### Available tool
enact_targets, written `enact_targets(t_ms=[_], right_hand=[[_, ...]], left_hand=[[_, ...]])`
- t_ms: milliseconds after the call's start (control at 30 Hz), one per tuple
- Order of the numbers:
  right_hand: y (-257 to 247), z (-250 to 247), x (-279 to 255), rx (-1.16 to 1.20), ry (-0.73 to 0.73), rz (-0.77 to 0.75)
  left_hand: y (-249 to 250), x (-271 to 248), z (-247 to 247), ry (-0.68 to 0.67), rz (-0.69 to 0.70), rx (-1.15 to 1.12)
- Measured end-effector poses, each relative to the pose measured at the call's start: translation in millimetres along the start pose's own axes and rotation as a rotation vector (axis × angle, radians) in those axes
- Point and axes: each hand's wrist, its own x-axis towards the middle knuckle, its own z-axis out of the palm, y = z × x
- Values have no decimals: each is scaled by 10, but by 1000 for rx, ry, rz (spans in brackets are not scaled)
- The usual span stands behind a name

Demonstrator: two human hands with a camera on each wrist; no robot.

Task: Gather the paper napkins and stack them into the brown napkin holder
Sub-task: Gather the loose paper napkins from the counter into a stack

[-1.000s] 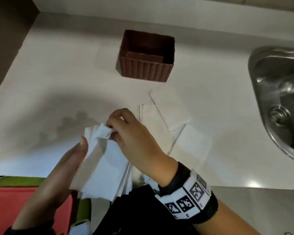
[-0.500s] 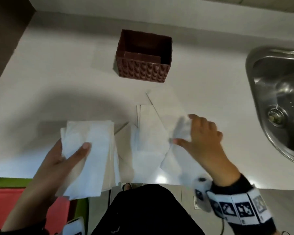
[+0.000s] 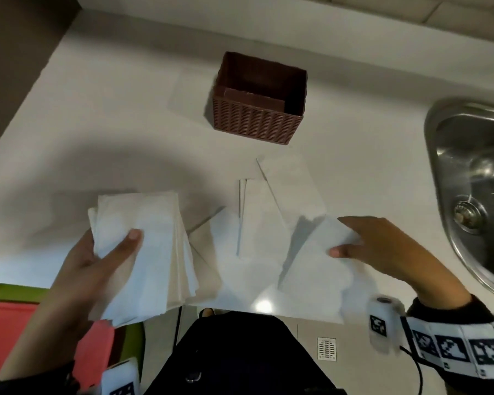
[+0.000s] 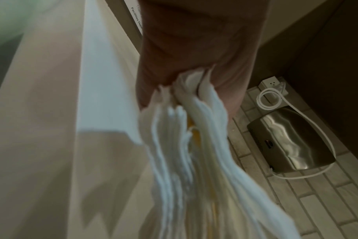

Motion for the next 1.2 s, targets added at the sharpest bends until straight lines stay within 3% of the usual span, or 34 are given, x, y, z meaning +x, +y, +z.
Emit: enact_targets(t_ms=[133, 267, 467, 600, 767, 867, 1000, 1133, 1200], right_hand=[[-363, -600, 193, -235, 120, -218], [-762, -744, 833, -334, 162, -320], [-829, -534, 1378, -367, 97, -339], [-746, -480, 1452, -353, 110, -352], [-768, -433, 1476, -580, 213, -357], [-762, -441, 1386, -600, 236, -395], [-626, -700, 956, -421, 139, -438], [-647, -948, 264, -31, -219, -489], [-707, -885, 252, 102, -305, -516]], left_hand=[[2, -8, -9, 7, 2, 10], [45, -27, 97, -4, 9, 20], [90, -65, 241, -83, 8, 26], [79, -78, 265, -95, -1, 22], [95, -44, 293, -97, -7, 37], [109, -26, 281, -89, 5, 41], [125, 9, 200, -39, 8, 32], [98, 52, 84, 24, -10, 3], [91, 56, 61, 33, -7, -3]])
